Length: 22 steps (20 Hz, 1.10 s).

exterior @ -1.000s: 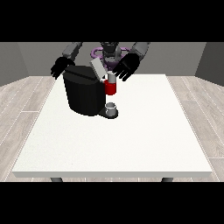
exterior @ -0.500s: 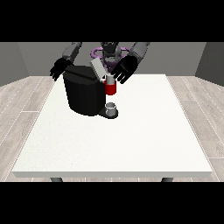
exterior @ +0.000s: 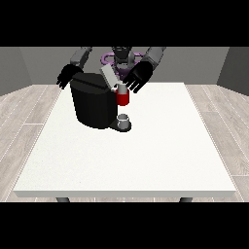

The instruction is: Insert the coffee pod into the coffee machine and close the lid

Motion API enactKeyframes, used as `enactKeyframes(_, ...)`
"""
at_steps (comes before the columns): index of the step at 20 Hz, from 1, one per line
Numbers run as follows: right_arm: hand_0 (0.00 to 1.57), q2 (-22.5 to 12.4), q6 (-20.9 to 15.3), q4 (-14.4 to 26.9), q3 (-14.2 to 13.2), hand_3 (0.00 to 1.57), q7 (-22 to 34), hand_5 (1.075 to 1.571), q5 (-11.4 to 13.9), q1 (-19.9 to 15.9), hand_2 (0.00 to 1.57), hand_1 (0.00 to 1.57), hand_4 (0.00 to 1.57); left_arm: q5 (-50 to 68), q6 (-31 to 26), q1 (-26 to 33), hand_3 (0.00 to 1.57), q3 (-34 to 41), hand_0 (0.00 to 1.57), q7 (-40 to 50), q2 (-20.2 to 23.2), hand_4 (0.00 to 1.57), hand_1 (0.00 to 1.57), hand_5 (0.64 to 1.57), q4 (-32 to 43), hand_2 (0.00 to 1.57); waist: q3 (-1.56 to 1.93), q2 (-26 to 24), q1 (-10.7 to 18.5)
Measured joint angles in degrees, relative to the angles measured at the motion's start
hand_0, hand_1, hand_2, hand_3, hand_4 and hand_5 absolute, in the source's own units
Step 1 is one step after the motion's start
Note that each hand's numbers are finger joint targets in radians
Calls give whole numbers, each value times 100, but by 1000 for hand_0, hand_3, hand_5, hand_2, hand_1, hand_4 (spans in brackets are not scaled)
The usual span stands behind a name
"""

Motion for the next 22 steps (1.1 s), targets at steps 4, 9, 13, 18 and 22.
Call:
enactKeyframes(4, 0, -43, -12, 24, -62, 0, -18, 1571, -13, -62, 0, 0, 364, -15, 3, 7, 1152, 9, 1220, -20, -25, 467, 1220, 1571, -9, 1252, 3, 49, 45)
enactKeyframes(9, 0, -82, 33, 80, -105, 0, -140, 1571, -37, -75, 0, 0, 401, -23, -45, -78, 1028, 61, 1129, -52, 80, 443, 1129, 1571, -3, 1167, 5, 211, 12)
enactKeyframes(13, 0, -107, 11, -35, -91, 0, 20, 1571, -31, -80, 0, 0, 431, -72, -66, 4, 980, 39, 1105, -120, 96, 413, 1105, 1571, 64, 1151, 0, 124, 10)
enactKeyframes(18, 0, -67, -3, -24, -99, 0, -13, 1571, -58, -91, 0, 0, 415, -169, -17, 0, 961, -17, 1058, -160, 79, 367, 1058, 1571, 28, 1125, 4, 120, 43)
enactKeyframes(22, 0, -88, -9, 53, -170, 0, -112, 1571, -84, -95, 0, 0, 447, -206, 50, 50, 928, -44, 1066, -221, 4, 371, 1066, 1571, -25, 1115, 5, 111, 119)
